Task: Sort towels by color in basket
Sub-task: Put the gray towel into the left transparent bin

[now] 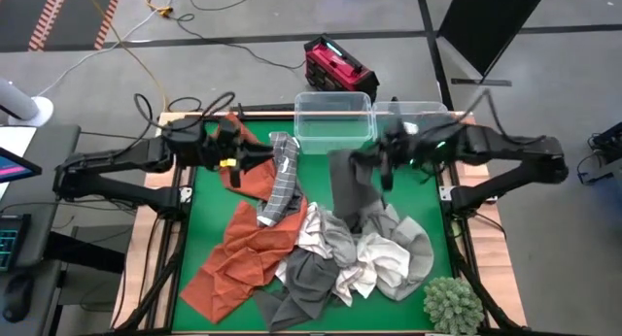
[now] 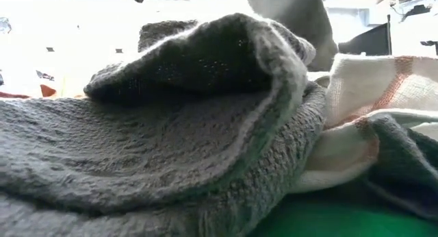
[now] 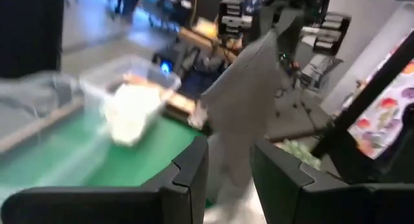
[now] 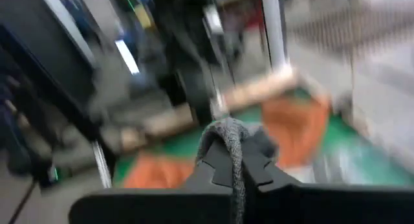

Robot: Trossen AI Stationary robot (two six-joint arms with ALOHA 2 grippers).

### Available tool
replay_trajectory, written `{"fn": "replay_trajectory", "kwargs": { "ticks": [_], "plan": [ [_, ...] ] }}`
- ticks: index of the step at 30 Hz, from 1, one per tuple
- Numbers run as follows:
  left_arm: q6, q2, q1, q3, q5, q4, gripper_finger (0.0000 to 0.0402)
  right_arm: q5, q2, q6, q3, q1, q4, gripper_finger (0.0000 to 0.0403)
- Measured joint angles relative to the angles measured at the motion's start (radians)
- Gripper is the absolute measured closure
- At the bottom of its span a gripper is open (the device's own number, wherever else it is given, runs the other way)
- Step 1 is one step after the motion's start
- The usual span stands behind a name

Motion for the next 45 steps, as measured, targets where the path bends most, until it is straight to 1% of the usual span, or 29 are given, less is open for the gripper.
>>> {"fn": "replay_trajectory", "kwargs": {
  "ticks": [3, 6, 8, 11, 13, 20, 27, 28, 29, 31, 33, 35, 37, 39, 42, 45],
  "plan": [
    [0.052, 0.03, 0.008, 0.082, -0.033, 0.007, 0.0294, -0.013, 0.002, -0.123, 0.032, -0.043, 0.153, 0.0386],
    [0.08, 0.045, 0.019, 0.137, -0.066, 0.001, 0.0294, -0.037, 0.037, -0.236, 0.089, -0.095, 0.262, 0.0386],
    [0.088, 0.044, 0.027, 0.158, -0.079, -0.017, 0.0294, -0.061, 0.073, -0.3, 0.134, -0.132, 0.335, 0.0386],
    [0.087, 0.035, 0.036, 0.164, -0.087, -0.016, 0.0294, -0.126, 0.134, -0.373, 0.222, -0.19, 0.464, 0.0386],
    [0.08, 0.029, 0.041, 0.164, -0.087, -0.023, 0.0294, -0.161, 0.179, -0.404, 0.298, -0.222, 0.531, 0.0387],
    [0.056, 0.018, 0.041, 0.164, -0.087, -0.086, 0.0294, -0.296, 0.348, -0.53, 0.623, -0.296, 0.62, 0.0386],
    [0.049, 0.018, 0.041, 0.164, -0.086, -0.09, 0.0294, -0.403, 0.516, -0.558, 0.966, -0.35, 0.661, 0.0386],
    [0.049, 0.018, 0.041, 0.164, -0.088, -0.091, 0.0294, -0.412, 0.531, -0.562, 0.97, -0.357, 0.703, 0.0385],
    [0.048, 0.018, 0.041, 0.164, -0.092, -0.091, 0.0294, -0.419, 0.53, -0.574, 0.941, -0.363, 0.811, 0.0385],
    [0.048, 0.017, 0.041, 0.164, -0.097, -0.092, 0.0294, -0.426, 0.531, -0.581, 0.911, -0.384, 0.944, 0.0385],
    [0.046, 0.017, 0.041, 0.164, -0.1, -0.098, 0.0294, -0.427, 0.54, -0.569, 0.916, -0.407, 1.025, 0.0384],
    [0.046, 0.018, 0.041, 0.164, -0.109, -0.102, 0.0294, -0.426, 0.539, -0.529, 0.925, -0.439, 1.05, 0.0384],
    [0.041, 0.024, 0.041, 0.164, -0.125, -0.101, 0.0294, -0.426, 0.537, -0.475, 0.926, -0.464, 1.046, 0.0384],
    [0.031, 0.044, 0.041, 0.164, -0.166, -0.092, 0.0294, -0.426, 0.537, -0.413, 0.926, -0.481, 0.995, 0.0384],
    [0.074, 0.105, 0.042, 0.164, -0.193, -0.038, 0.0294, -0.427, 0.537, -0.373, 0.924, -0.496, 0.846, 0.0384],
    [0.137, 0.184, 0.041, 0.164, -0.193, 0.07, 0.0292, -0.426, 0.54, -0.377, 0.924, -0.496, 0.727, 0.0384]
  ]
}}
